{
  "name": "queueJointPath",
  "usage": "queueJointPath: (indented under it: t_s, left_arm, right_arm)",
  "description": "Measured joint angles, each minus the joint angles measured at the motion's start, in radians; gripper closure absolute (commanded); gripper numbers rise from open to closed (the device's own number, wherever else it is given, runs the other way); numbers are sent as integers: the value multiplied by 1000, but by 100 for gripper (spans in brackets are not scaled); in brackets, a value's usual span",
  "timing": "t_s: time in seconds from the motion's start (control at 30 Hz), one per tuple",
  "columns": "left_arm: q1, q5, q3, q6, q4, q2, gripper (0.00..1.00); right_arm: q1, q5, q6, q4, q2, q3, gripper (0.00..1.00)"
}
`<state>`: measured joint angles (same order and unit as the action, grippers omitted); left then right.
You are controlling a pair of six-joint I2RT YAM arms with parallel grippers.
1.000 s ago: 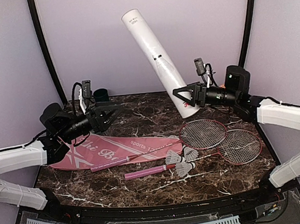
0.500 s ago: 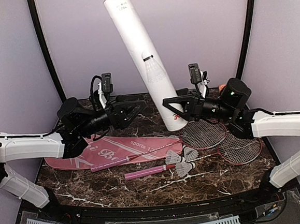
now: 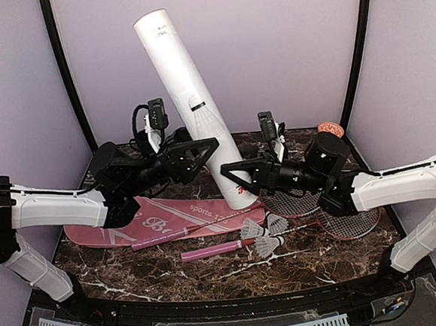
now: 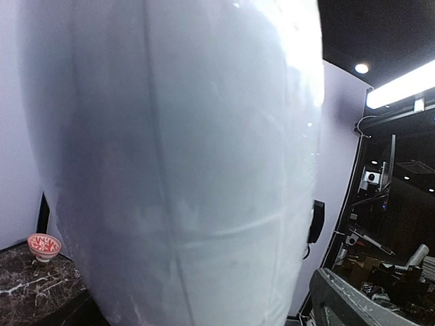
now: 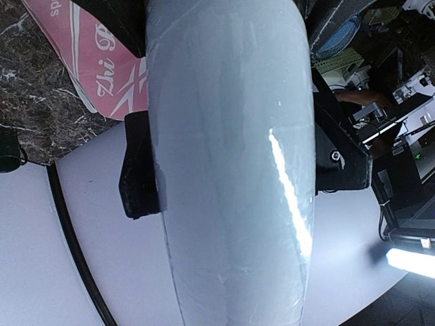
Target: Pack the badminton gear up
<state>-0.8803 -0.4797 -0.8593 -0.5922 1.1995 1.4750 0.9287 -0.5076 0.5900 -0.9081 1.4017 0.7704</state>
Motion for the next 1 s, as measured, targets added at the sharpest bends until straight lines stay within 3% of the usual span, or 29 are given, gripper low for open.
queueJointPath:
  t_s: [0.2,0.47,0.73,1.0]
  left_arm:
    - [-4,-9,-1,-6,117,72,1]
    - [-7,-80,-26,9,115,91,6]
    - [-11,-123,-37,37,99,101,17]
    - [-11,-147,-37,38,84,103,39]
  right_arm:
    - [23,38,11,-55,7,-34,51]
    - [23,36,-4,-56,7,-41,50]
    - [23,-2,-71,-47,20,-41,48]
    - [23,-48,-113,-33,27,-41,44]
